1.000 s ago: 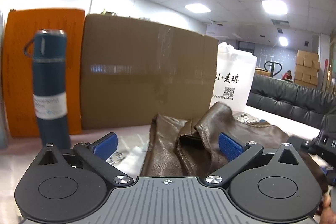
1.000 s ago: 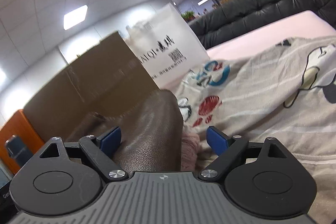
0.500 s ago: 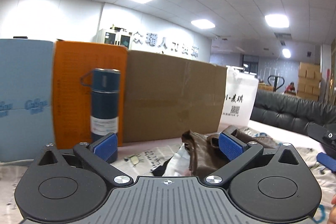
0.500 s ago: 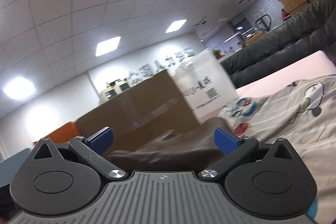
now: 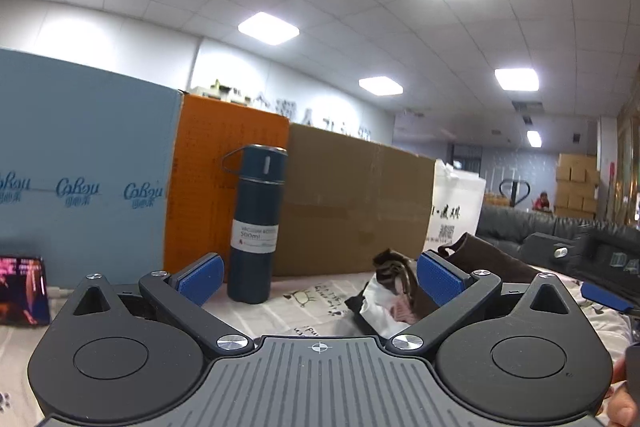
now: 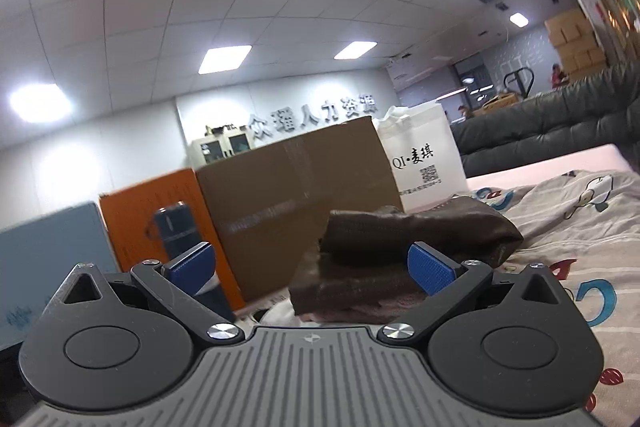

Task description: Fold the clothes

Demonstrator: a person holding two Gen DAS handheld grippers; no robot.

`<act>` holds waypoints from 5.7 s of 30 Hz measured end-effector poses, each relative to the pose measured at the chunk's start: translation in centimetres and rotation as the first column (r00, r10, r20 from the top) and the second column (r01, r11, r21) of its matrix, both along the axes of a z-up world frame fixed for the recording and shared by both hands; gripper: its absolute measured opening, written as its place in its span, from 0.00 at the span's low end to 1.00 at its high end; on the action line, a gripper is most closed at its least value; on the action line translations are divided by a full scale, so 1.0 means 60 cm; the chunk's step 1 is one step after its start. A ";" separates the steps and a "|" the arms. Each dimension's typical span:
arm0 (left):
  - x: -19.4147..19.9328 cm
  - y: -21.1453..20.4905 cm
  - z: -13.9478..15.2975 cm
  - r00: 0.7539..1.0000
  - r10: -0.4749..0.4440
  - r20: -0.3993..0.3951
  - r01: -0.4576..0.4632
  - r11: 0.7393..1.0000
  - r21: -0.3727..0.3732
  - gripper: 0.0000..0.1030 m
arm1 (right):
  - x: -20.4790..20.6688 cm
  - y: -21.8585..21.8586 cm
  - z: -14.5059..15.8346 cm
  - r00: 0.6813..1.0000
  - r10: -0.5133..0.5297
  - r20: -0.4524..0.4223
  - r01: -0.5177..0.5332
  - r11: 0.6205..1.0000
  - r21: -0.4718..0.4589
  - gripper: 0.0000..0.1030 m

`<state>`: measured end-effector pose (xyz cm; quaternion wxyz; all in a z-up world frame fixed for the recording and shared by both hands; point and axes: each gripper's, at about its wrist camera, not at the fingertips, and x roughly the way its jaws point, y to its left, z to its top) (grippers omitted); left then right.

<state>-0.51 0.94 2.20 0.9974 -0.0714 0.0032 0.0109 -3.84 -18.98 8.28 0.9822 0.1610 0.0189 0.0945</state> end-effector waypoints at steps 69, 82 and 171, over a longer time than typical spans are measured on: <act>-0.031 -0.021 -0.030 0.985 0.108 0.137 -0.127 0.982 0.138 1.00 | 0.010 0.061 -0.051 0.964 -0.200 0.176 0.235 0.951 -0.203 1.00; -0.028 -0.022 -0.029 0.985 0.109 0.133 -0.128 0.982 0.140 1.00 | 0.009 0.061 -0.053 0.962 -0.202 0.182 0.237 0.951 -0.200 1.00; -0.024 -0.023 -0.030 0.987 0.103 0.124 -0.121 0.982 0.145 1.00 | 0.009 0.057 -0.052 0.962 -0.209 0.174 0.242 0.951 -0.192 1.00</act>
